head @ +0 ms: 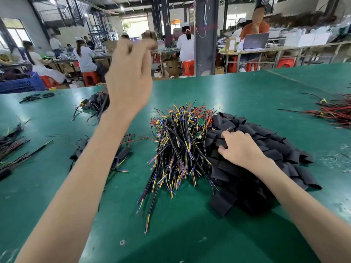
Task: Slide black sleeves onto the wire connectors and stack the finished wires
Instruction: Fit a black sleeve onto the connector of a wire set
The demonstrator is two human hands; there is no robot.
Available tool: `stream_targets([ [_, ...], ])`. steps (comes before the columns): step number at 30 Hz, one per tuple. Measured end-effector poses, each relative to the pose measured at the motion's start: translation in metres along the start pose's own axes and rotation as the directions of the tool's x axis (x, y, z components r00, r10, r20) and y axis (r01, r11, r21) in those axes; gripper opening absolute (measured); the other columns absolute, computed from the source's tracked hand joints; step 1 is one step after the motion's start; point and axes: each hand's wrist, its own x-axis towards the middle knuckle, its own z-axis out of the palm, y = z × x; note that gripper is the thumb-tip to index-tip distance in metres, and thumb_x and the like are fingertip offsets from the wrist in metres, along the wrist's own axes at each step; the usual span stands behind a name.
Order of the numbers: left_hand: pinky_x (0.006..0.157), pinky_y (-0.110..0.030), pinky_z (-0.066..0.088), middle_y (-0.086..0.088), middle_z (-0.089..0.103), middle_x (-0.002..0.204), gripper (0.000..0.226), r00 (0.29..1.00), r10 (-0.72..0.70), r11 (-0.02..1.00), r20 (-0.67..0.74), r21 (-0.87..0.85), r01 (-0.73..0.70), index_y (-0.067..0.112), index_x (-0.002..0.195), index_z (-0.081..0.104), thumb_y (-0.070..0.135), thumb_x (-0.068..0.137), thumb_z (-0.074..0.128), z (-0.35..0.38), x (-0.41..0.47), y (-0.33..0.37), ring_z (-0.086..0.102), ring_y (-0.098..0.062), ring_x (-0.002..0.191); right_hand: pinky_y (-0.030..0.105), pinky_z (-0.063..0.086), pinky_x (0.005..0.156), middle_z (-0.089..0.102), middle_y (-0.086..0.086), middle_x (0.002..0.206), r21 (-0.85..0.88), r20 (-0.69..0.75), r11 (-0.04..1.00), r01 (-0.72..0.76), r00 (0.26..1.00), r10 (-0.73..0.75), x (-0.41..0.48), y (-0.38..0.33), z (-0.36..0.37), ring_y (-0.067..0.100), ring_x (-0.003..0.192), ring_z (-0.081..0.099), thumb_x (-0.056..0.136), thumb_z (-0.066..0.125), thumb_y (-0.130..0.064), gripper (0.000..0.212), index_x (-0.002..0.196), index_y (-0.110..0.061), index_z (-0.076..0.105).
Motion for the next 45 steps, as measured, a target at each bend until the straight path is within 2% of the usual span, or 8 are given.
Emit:
stream_targets([
  [4, 0.086, -0.044, 0.043, -0.012, 0.052, 0.108, 0.023, 0.973, -0.008, 0.992, 0.232, 0.122, -0.021, 0.018, 0.108, 0.069, 0.029, 0.095, 0.052, 0.018, -0.067, -0.030, 0.050, -0.029, 0.104, 0.037, 0.043, 0.079, 0.064, 0.013, 0.099, 0.054, 0.043, 0.998, -0.036, 0.999, 0.033, 0.001, 0.005, -0.004, 0.032, 0.097, 0.056, 0.085, 0.049, -0.034, 0.032, 0.100, -0.009, 0.063],
  [7, 0.083, -0.047, 0.042, -0.012, 0.053, 0.103, 0.016, 0.952, -0.079, 0.994, 0.297, 0.090, 0.055, 0.015, 0.096, 0.072, 0.023, 0.090, 0.061, 0.029, -0.105, -0.048, 0.051, -0.032, 0.099, 0.037, 0.045, 0.080, 0.064, 0.013, 0.101, 0.043, 0.084, 0.999, -0.022, 0.996, 0.019, 0.002, 0.004, -0.002, 0.031, 0.098, 0.057, 0.087, 0.054, -0.043, 0.039, 0.100, -0.008, 0.064],
  [12, 0.080, -0.050, 0.044, -0.010, 0.054, 0.100, 0.010, 0.963, -0.149, 0.988, 0.224, 0.001, 0.152, 0.016, 0.092, 0.073, 0.019, 0.088, 0.065, 0.032, -0.120, -0.054, 0.054, -0.032, 0.092, 0.039, 0.043, 0.085, 0.059, 0.013, 0.111, 0.090, 0.099, 0.994, -0.055, 0.994, 0.046, 0.002, 0.003, -0.006, 0.031, 0.107, 0.051, 0.090, 0.058, -0.036, 0.036, 0.109, -0.006, 0.057],
  [16, 0.079, -0.046, 0.042, -0.008, 0.054, 0.100, 0.009, 0.975, -0.159, 0.986, 0.153, -0.021, 0.164, 0.017, 0.091, 0.072, 0.018, 0.089, 0.064, 0.033, -0.127, -0.051, 0.053, -0.028, 0.087, 0.043, 0.039, 0.087, 0.052, 0.014, 0.113, -0.005, -0.056, 0.995, -0.099, 0.994, 0.098, -0.002, 0.007, -0.015, 0.033, 0.110, 0.042, 0.090, 0.057, -0.022, 0.033, 0.117, -0.004, 0.052],
  [21, 0.080, -0.043, 0.039, -0.007, 0.055, 0.100, 0.009, 0.975, -0.176, 0.983, 0.135, -0.020, 0.180, 0.016, 0.091, 0.072, 0.018, 0.089, 0.064, 0.034, -0.130, -0.047, 0.053, -0.026, 0.085, 0.036, 0.029, 0.093, 0.055, 0.018, 0.116, 0.378, -0.218, 0.920, 0.101, 0.976, -0.018, -0.002, -0.012, -0.027, 0.035, 0.109, 0.044, 0.086, 0.064, -0.011, 0.039, 0.122, -0.001, 0.053],
  [32, 0.076, -0.049, 0.043, -0.010, 0.055, 0.097, 0.012, 0.981, -0.168, 0.982, 0.098, -0.064, 0.175, 0.013, 0.090, 0.073, 0.019, 0.089, 0.062, 0.035, -0.134, -0.042, 0.052, -0.027, 0.079, 0.020, 0.025, 0.078, 0.060, 0.011, 0.107, 0.502, -0.231, 0.829, 0.246, 0.962, -0.146, -0.010, -0.033, -0.020, 0.030, 0.102, 0.050, 0.081, 0.069, -0.009, 0.037, 0.116, -0.003, 0.058],
  [39, 0.077, -0.043, 0.040, -0.008, 0.054, 0.098, 0.012, 0.982, -0.177, 0.983, 0.066, -0.046, 0.180, 0.015, 0.091, 0.072, 0.021, 0.090, 0.062, 0.037, -0.135, -0.044, 0.052, -0.026, 0.079, 0.022, 0.032, 0.086, 0.060, 0.003, 0.109, 0.587, -0.213, 0.779, 0.219, 0.971, -0.112, -0.012, -0.039, -0.021, 0.020, 0.102, 0.052, 0.081, 0.071, -0.014, 0.039, 0.118, -0.009, 0.059],
  [45, 0.079, -0.030, 0.028, -0.007, 0.055, 0.099, 0.013, 0.987, -0.139, 0.990, 0.076, 0.005, 0.139, 0.016, 0.091, 0.072, 0.022, 0.089, 0.061, 0.039, -0.138, -0.046, 0.052, -0.025, 0.082, -0.003, 0.032, 0.075, 0.058, -0.018, 0.090, 0.761, -0.178, 0.634, 0.139, 0.984, -0.002, -0.015, -0.045, -0.026, -0.010, 0.080, 0.054, 0.079, 0.072, -0.010, 0.031, 0.109, -0.013, 0.063],
])
